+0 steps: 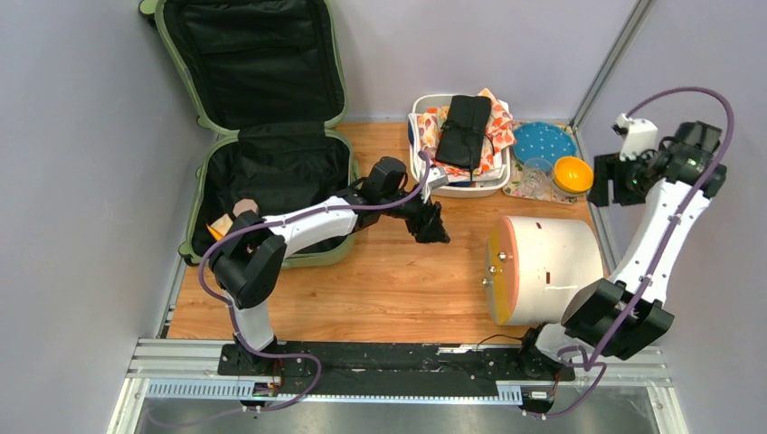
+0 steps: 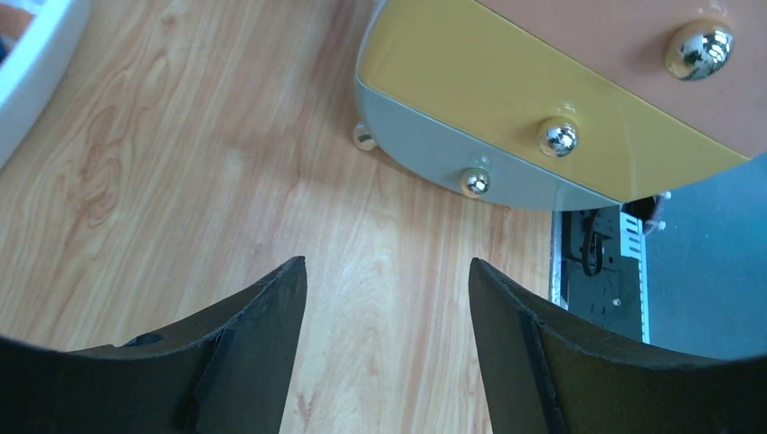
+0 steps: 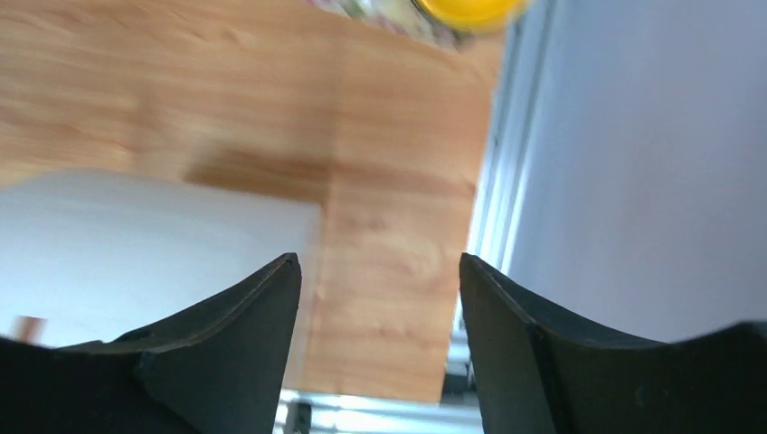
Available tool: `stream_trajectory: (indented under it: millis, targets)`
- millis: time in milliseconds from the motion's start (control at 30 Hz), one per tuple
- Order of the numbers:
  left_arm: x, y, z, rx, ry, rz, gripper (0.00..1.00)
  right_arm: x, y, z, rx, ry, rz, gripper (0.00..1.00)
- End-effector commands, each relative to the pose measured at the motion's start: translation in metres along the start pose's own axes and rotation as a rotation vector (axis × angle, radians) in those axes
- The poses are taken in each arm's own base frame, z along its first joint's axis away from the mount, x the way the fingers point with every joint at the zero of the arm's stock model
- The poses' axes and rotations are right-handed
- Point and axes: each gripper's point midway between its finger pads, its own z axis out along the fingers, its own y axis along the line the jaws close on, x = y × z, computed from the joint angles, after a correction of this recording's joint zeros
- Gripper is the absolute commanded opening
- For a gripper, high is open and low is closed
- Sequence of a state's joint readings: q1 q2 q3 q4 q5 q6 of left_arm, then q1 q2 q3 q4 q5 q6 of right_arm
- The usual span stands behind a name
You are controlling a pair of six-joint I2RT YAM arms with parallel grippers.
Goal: Open, take out, and arrange the luggage
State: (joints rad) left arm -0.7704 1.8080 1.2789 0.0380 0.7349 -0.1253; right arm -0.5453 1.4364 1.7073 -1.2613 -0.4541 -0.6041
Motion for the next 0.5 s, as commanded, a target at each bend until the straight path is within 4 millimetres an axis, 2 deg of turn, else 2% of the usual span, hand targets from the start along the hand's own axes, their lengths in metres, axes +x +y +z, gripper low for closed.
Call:
stream_trajectory:
  millis: [0,33,100,133,233,267,367,467]
  targets:
    - [-0.013,-0.022,0.004,0.041,-0.025,0.113,0.73,0.086,-0.041,-0.027,0.12,0.287,-0.09,0.66]
    - [-0.013,-0.026,0.008,0.051,-0.021,0.121,0.73,0.111,-0.042,-0.027,0.089,0.337,-0.076,0.64]
    - [-0.012,-0.029,0.018,0.072,-0.012,0.124,0.73,0.138,-0.034,-0.033,0.021,0.386,-0.148,0.58]
    - [-0.012,-0.03,0.021,0.078,-0.01,0.129,0.73,0.161,-0.028,-0.031,-0.026,0.424,-0.134,0.56]
    - [-0.007,-0.043,0.036,0.116,0.005,0.142,0.73,0.189,-0.012,-0.028,-0.121,0.44,-0.2,0.52]
    - [-0.004,-0.049,0.04,0.131,0.009,0.148,0.72,0.206,0.006,-0.023,-0.203,0.458,-0.2,0.49]
    - [-0.002,-0.057,0.049,0.152,0.011,0.131,0.72,0.216,0.041,-0.009,-0.335,0.406,-0.209,0.49]
    - [-0.008,-0.062,0.053,0.168,-0.007,0.088,0.72,0.211,0.076,0.003,-0.444,0.373,-0.177,0.49]
